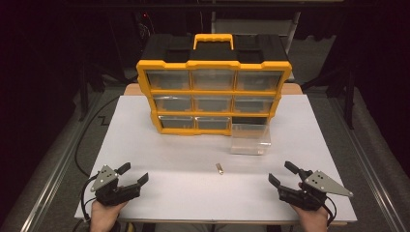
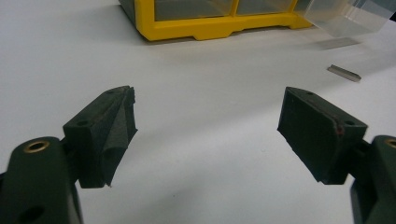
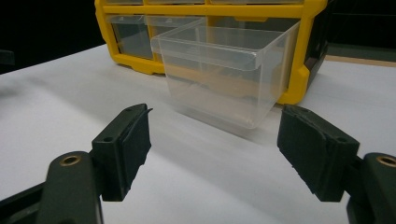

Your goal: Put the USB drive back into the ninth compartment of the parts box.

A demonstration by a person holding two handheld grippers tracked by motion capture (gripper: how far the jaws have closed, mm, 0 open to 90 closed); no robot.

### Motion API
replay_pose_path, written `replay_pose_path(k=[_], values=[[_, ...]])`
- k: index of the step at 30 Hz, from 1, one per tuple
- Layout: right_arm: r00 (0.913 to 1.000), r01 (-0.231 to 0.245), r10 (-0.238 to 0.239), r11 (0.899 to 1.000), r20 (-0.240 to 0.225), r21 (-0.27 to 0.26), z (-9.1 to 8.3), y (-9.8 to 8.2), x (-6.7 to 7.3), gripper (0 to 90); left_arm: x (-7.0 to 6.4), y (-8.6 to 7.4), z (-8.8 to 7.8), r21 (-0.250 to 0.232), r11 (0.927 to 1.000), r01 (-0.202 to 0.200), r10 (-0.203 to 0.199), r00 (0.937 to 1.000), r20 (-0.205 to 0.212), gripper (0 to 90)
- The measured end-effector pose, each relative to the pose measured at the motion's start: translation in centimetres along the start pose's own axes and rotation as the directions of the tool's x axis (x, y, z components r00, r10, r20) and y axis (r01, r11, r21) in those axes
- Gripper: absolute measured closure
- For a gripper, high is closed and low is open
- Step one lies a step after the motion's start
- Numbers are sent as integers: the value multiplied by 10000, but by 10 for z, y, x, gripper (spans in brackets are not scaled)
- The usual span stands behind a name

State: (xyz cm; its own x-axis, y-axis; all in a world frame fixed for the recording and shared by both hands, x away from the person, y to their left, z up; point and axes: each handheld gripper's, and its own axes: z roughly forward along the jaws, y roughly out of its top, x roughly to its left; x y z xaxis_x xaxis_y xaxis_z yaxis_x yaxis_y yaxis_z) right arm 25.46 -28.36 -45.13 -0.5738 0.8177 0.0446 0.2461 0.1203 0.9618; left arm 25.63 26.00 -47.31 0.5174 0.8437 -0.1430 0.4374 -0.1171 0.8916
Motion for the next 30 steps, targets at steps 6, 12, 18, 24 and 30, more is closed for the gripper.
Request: replay_pose_path(k=[6,12,18,24,30], values=[[9999,-85,85,10000,-110,6,4,1,2,261,0,0,0,4,10000,0,0,10000,3,200],[9995,-241,241,9997,-202,-11,7,2,2,259,0,0,0,2,10000,-5,5,10000,9,200],[9992,-183,184,9998,-351,23,10,3,4,259,0,0,0,4,10000,0,0,10000,14,200],[9990,-148,148,9999,-421,0,13,4,7,258,0,0,0,12,10000,-1,1,10000,5,200],[9981,-169,163,9998,-594,-98,18,6,10,257,0,0,0,-1,10000,-22,22,10000,26,200]])
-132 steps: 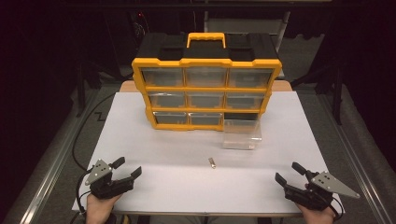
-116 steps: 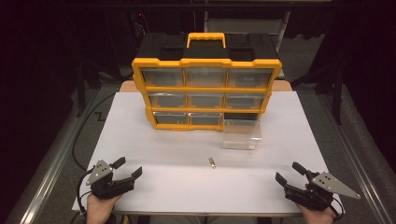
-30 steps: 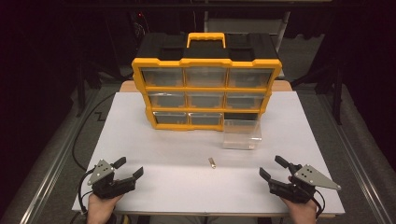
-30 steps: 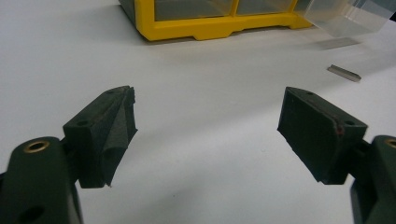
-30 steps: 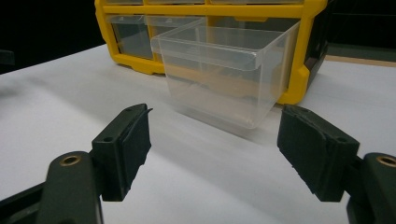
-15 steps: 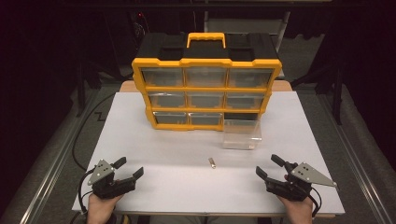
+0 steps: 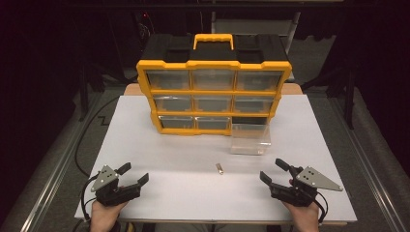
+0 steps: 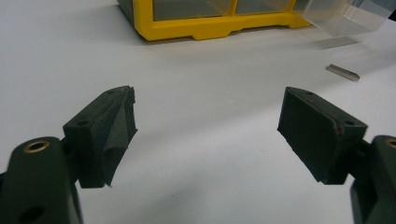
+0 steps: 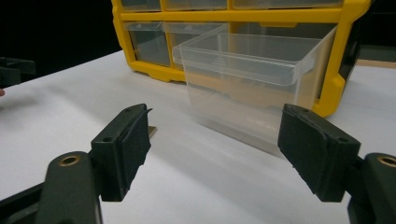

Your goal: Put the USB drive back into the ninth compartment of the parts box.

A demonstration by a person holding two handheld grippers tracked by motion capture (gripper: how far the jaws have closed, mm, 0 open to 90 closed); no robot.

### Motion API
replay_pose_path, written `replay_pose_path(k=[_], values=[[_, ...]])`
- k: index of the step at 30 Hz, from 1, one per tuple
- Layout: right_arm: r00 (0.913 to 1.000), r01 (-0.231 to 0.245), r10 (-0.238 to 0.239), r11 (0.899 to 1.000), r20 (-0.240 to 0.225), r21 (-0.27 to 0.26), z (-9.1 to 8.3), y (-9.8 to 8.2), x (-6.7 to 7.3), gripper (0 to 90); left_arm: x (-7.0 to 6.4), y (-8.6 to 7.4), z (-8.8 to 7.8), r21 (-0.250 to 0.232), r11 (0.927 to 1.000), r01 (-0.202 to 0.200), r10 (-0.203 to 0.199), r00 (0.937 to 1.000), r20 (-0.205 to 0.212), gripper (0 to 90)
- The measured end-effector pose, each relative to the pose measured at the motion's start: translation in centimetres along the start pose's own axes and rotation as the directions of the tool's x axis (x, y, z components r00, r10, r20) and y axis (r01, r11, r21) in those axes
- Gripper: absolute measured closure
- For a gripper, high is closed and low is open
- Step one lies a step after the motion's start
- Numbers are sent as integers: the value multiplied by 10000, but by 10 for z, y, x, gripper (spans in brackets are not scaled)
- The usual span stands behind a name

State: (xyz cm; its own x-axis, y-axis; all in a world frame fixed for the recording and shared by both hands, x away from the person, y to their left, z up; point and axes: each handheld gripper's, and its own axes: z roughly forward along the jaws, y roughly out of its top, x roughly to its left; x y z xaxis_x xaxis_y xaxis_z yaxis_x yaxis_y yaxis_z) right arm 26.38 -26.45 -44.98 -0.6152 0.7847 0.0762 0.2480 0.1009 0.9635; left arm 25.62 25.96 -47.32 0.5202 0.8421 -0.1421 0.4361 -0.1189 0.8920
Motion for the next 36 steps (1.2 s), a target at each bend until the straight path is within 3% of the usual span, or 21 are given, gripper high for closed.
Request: replay_pose_path(k=[36], values=[[9973,5,0,10000,-737,68,28,8,15,257,0,0,1,76,10000,-2,2,10000,26,203]])
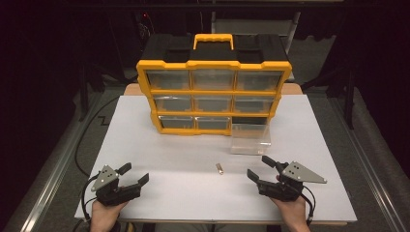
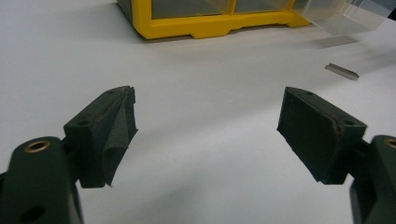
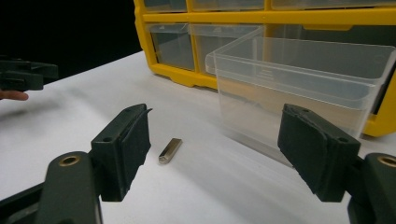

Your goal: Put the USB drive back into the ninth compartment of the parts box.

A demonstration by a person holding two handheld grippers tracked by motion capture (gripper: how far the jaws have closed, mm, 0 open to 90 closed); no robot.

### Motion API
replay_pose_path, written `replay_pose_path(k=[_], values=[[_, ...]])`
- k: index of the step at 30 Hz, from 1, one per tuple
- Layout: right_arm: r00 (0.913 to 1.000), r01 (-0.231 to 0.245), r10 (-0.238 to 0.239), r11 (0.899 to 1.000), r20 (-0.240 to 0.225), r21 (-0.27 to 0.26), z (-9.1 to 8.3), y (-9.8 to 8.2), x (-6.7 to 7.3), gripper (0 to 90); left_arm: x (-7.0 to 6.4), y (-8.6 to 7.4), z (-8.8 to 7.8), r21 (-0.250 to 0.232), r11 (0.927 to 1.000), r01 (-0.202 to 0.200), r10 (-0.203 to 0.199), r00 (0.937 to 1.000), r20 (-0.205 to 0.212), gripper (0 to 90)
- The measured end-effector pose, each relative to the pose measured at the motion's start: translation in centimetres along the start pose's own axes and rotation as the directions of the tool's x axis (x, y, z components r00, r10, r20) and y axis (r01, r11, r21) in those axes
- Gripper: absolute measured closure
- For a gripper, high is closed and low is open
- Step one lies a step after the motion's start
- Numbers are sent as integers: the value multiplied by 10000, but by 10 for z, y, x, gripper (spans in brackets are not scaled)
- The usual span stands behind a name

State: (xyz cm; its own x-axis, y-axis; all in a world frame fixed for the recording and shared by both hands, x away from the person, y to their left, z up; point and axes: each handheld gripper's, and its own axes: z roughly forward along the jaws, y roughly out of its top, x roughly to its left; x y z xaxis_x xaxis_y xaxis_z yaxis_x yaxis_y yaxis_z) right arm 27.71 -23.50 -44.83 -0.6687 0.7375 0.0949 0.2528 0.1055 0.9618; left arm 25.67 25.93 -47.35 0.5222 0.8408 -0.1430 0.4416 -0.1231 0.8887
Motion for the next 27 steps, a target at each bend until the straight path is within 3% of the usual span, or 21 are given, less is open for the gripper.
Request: replay_pose_path(k=[27], values=[[9973,202,-188,9996,-705,184,27,8,16,257,0,0,0,7,10000,-36,36,10000,21,207]])
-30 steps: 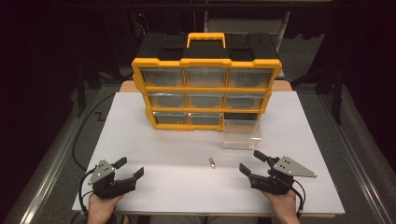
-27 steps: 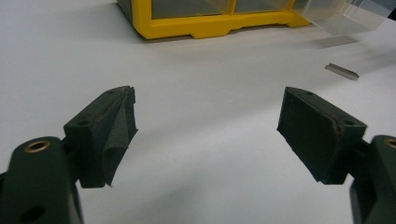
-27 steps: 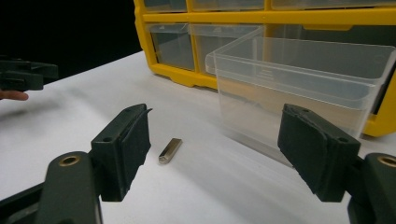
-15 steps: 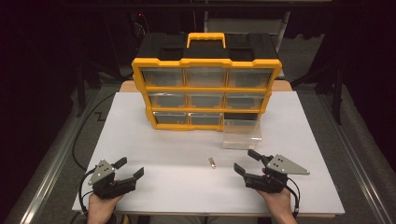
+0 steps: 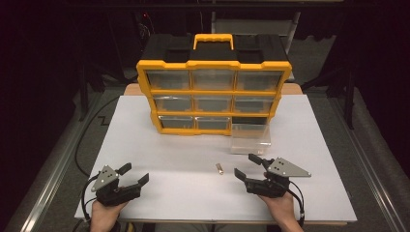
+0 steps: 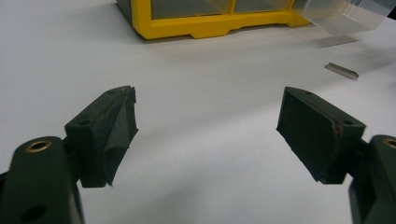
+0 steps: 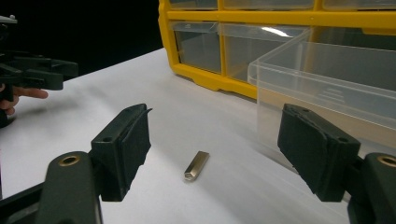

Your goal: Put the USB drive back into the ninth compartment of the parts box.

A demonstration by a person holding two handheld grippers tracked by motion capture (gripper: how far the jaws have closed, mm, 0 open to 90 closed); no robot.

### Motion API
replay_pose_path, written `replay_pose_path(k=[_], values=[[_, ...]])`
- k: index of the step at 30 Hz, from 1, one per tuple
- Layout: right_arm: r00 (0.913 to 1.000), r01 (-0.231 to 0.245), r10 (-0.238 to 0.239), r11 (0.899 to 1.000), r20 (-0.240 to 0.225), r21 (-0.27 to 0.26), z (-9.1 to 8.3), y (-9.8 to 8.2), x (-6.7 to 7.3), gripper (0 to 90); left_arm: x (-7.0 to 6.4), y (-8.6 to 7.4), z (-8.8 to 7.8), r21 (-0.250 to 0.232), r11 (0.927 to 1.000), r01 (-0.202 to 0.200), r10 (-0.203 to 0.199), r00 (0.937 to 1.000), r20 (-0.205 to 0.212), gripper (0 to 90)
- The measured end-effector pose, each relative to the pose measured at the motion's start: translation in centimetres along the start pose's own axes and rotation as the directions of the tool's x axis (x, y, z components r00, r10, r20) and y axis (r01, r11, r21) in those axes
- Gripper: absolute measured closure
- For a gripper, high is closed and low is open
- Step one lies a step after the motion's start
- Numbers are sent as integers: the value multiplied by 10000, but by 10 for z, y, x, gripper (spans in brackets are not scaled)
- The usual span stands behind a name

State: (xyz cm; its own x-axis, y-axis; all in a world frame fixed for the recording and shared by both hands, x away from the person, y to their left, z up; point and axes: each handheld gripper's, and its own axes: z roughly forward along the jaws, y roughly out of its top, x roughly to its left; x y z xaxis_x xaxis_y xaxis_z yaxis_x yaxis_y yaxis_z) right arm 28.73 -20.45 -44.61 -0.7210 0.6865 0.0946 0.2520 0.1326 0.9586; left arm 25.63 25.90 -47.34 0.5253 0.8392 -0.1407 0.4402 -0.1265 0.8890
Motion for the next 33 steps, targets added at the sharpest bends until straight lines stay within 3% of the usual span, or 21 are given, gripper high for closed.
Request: replay_pose_path(k=[26,32,33], values=[[9982,206,-169,9977,-582,641,39,10,12,270,0,0,0,-8,10000,-28,28,10000,67,207],[9968,221,-141,9945,-783,1022,47,12,14,294,0,0,0,-2,10000,-20,20,10000,73,207],[9966,224,-122,9916,-809,1275,49,13,13,312,0,0,0,-1,10000,-22,22,10000,74,207]])
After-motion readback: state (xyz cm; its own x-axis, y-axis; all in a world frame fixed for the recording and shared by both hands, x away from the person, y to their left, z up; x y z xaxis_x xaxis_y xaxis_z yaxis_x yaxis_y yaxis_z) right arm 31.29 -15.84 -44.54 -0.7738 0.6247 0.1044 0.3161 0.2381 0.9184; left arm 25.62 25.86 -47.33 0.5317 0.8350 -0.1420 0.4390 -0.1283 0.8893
